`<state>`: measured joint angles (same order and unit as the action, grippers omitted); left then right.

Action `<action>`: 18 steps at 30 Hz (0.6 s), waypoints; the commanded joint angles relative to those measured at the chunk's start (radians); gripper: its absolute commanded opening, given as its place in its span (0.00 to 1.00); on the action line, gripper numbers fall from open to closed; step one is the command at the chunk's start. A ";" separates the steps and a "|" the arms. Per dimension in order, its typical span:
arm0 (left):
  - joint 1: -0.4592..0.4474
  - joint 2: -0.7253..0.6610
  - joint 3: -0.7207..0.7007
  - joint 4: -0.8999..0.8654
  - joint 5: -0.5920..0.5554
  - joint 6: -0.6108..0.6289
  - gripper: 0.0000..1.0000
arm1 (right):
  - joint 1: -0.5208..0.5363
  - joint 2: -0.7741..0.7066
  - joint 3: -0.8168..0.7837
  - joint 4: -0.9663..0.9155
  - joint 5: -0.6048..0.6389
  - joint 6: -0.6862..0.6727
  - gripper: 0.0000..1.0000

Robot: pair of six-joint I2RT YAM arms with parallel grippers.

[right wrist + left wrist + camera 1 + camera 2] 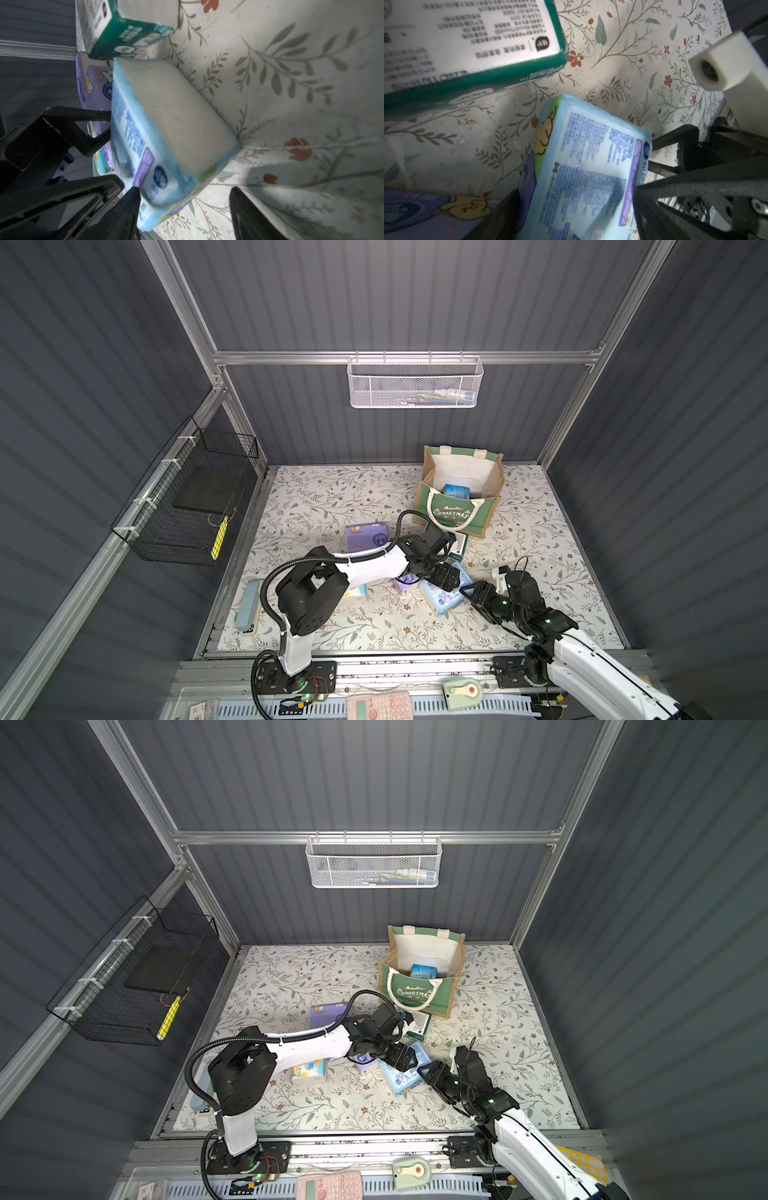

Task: Put tissues into the canvas bag
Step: Pick up the pack of facial tissues from the center of the board.

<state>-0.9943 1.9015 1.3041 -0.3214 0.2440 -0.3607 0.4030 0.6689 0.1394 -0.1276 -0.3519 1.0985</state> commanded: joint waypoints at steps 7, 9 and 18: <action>-0.004 0.035 0.019 -0.020 0.067 -0.053 0.70 | 0.003 0.182 -0.033 0.346 -0.017 0.080 0.65; -0.004 0.037 0.021 -0.008 0.074 -0.064 0.69 | -0.003 0.223 -0.038 0.423 -0.007 0.094 0.64; -0.003 0.056 0.040 0.099 0.127 -0.140 0.67 | -0.181 0.328 0.023 0.515 -0.118 0.037 0.62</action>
<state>-0.9874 1.9327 1.3079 -0.2836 0.2981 -0.4610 0.2691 0.9920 0.1249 0.3038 -0.4026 1.1622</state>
